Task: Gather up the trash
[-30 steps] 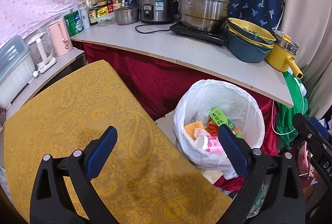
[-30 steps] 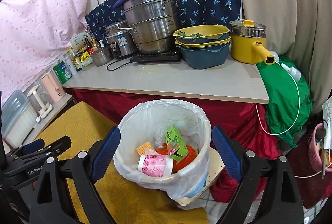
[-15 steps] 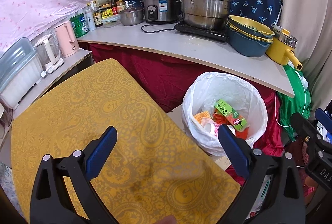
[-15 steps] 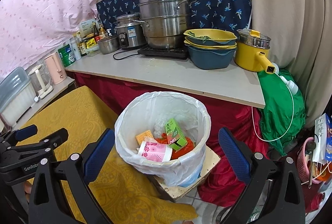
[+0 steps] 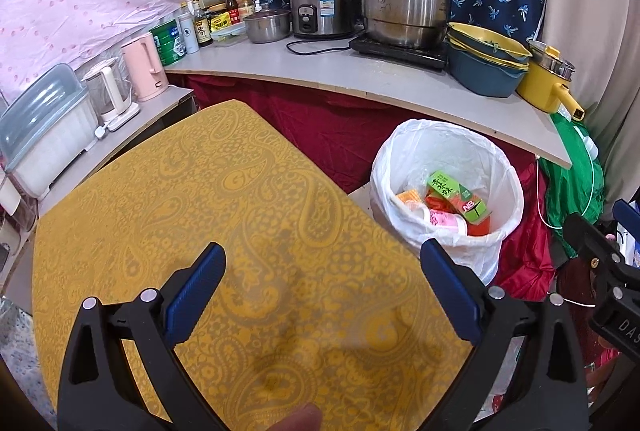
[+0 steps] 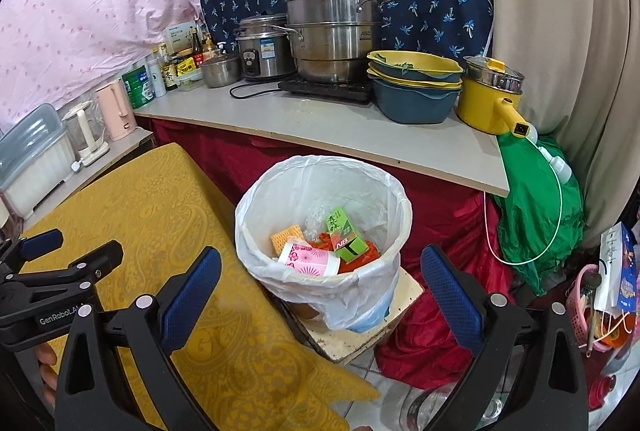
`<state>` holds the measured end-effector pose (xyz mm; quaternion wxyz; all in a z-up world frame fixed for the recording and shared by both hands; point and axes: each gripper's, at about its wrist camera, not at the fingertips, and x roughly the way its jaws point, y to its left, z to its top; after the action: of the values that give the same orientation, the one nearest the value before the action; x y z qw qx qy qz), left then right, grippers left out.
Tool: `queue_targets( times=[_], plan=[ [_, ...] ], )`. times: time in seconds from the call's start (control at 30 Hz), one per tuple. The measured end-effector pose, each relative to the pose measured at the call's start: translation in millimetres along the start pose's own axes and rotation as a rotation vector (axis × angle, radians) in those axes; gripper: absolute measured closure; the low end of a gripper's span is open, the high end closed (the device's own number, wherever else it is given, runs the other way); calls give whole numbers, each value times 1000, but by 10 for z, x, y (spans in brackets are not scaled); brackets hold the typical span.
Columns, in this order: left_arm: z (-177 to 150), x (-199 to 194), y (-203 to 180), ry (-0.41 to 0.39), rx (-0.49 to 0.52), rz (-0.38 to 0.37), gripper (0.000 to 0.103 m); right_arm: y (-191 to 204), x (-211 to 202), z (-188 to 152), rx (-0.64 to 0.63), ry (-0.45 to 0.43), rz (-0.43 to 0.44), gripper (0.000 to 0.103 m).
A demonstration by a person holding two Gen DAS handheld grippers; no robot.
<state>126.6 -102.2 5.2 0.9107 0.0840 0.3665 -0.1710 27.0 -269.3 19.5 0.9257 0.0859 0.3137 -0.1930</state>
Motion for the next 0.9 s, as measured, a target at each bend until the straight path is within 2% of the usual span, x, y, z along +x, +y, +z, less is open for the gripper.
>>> queue_targets(
  times=[0.43,0.9],
  plan=[
    [-190,-93,-31,-12,19,15,9,115,-130,-174,-6,17,17,7],
    [-242,-57,-54,8,6,-6,9,142,-135,-211,-5,23,18,7]
  ],
)
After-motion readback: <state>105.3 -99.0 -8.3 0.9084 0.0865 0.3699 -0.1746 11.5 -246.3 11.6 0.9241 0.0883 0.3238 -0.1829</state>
